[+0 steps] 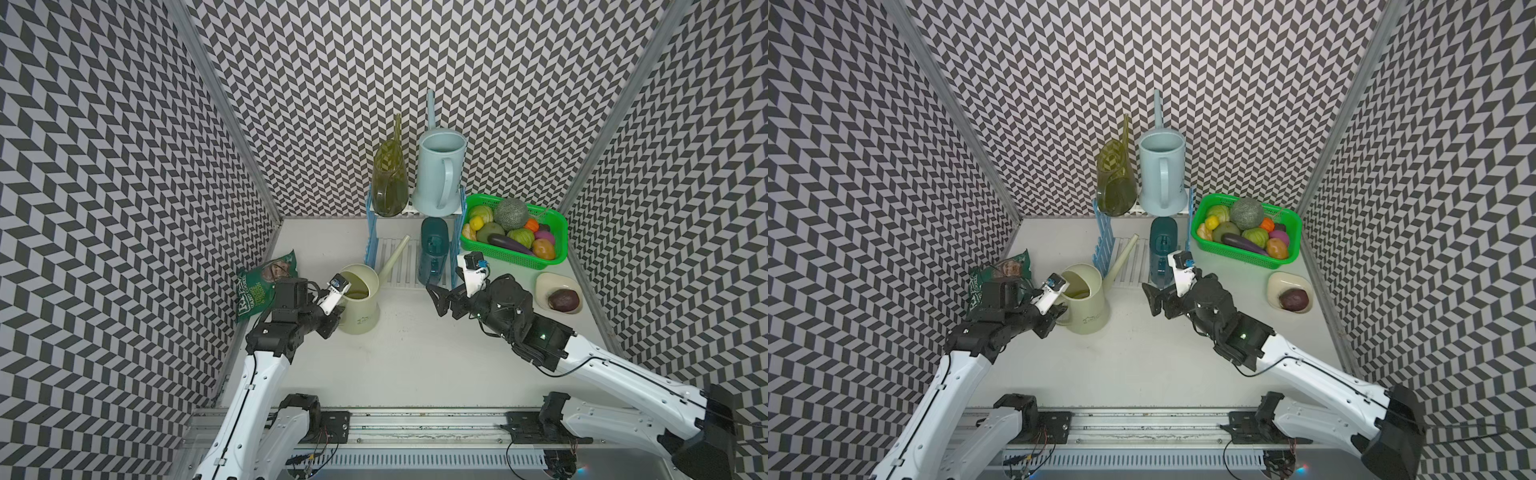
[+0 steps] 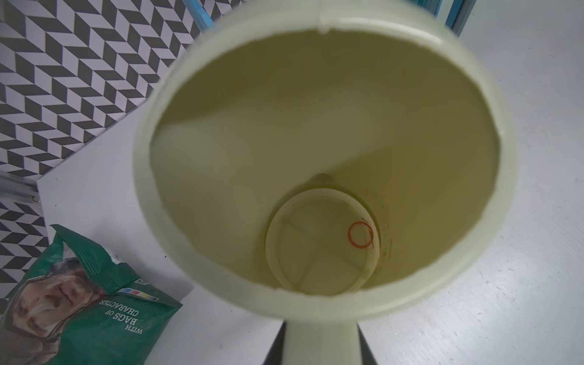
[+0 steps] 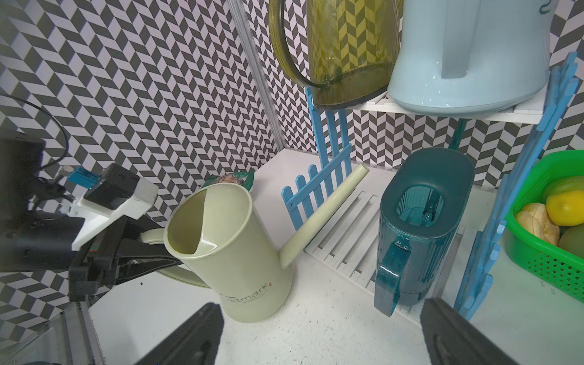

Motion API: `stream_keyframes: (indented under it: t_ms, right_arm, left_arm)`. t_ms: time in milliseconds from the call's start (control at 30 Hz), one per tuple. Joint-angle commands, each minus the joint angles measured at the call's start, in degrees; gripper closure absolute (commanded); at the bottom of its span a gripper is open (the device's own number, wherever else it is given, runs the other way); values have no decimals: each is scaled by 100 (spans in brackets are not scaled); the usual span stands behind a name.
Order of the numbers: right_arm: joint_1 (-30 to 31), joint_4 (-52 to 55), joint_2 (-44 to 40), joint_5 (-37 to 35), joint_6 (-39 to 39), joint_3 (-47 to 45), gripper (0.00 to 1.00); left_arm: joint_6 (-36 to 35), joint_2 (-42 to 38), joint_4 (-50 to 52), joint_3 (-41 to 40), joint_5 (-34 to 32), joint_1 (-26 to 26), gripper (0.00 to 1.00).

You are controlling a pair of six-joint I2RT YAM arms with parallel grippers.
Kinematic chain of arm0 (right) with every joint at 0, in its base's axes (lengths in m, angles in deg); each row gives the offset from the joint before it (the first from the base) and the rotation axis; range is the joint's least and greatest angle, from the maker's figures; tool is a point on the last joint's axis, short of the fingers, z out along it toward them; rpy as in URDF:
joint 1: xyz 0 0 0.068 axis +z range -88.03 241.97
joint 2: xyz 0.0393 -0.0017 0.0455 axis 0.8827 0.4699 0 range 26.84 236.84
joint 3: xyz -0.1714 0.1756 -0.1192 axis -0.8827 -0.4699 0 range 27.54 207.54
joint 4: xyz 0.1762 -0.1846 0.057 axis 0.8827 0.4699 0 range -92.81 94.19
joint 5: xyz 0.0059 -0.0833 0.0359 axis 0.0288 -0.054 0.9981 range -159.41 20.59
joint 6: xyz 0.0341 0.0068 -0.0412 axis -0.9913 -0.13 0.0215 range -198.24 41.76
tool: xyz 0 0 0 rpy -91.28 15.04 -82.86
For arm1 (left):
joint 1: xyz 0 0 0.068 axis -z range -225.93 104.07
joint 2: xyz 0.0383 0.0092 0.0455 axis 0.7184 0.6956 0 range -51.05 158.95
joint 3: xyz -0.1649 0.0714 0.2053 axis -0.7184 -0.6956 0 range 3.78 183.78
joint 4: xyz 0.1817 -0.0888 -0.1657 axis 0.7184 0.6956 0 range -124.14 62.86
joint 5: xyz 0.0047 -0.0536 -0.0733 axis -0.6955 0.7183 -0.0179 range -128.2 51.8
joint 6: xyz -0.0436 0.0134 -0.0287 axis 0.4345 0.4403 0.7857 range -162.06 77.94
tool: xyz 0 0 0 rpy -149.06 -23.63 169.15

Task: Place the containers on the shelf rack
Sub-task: 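Pick up a container from the center of the board.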

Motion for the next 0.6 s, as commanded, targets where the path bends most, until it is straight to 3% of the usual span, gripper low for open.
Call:
stream_keyframes:
  t_ms: [0, 567]
  right_arm:
    - [34, -202, -86, -49, -74, 64, 0]
    - [35, -148, -124, -171, -120, 101, 0]
  left_arm:
    - [72, 112, 46, 469, 79, 3, 87]
    - [394, 810, 961, 1547, 186, 76, 90]
